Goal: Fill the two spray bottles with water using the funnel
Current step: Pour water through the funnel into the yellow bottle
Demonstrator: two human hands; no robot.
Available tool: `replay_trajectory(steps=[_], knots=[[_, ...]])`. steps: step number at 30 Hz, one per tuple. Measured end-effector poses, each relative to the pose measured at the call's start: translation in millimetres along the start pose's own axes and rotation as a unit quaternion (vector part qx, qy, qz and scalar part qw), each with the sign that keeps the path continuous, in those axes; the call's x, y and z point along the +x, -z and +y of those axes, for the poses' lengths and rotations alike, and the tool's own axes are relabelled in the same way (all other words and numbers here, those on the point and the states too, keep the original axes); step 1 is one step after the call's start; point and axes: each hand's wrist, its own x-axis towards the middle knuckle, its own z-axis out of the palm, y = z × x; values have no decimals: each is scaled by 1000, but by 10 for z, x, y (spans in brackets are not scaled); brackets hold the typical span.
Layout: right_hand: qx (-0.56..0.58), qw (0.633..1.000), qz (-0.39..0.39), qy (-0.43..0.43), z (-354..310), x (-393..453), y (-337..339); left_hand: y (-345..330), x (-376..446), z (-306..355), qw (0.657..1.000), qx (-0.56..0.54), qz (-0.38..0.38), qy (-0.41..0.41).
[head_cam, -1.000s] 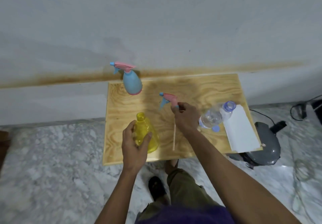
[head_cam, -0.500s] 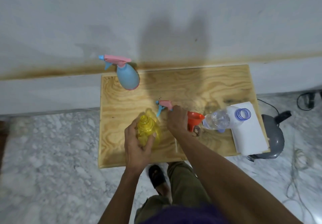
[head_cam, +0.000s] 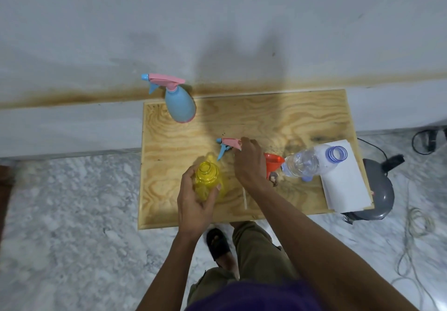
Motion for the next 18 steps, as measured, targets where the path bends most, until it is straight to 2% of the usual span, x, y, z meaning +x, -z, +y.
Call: replay_trajectory(steps=[2,5,8,13,18], knots=[[20,999,32,15,114,-104,100,4,-49,8,1000,-3,1,-6],[74,993,72,-57,434,-253,175,6,-121,17,1000,-7,5,-4],[63,993,64,-81,723,-387,125,8,-182,-6,1000,-3,4,-18],[49,991,41,-115,809,-459,32,16,-249,-60,999,26,3,-27],[136,981,79,-117,853,-406,-34,18,-302,-104,999,32,-3,-29]])
